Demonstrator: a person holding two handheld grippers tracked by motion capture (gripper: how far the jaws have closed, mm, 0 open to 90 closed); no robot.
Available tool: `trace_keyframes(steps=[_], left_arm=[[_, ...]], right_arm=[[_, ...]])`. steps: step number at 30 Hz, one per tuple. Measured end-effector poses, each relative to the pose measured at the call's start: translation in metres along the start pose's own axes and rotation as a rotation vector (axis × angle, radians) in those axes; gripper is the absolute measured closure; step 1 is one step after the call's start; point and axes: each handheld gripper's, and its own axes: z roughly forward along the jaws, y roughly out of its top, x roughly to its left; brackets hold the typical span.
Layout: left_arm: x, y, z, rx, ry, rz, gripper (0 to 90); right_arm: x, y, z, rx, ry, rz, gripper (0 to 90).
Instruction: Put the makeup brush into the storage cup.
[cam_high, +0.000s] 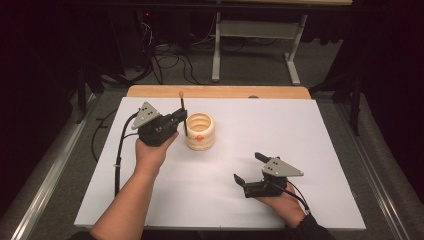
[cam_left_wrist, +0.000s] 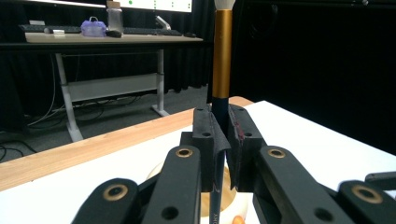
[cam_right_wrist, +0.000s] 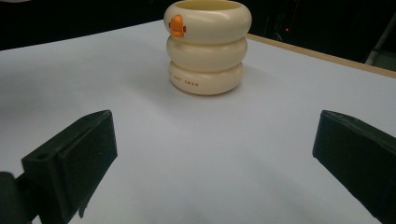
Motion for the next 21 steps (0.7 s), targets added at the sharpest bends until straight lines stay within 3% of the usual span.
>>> trace_keyframes(steps=[9,21], left_arm=[[0.002,0.007,0.009,0.012,0.004,0.023,83.2],[0.008,0.016,0.022,0.015,0.024,0.018,83.3]], right_arm=[[-0.001,0.000,0.000,-0.007,-0.005,-0.014,0.9],[-0.001,0.000,0.000,-0.005,-0.005,-0.020,0.9]])
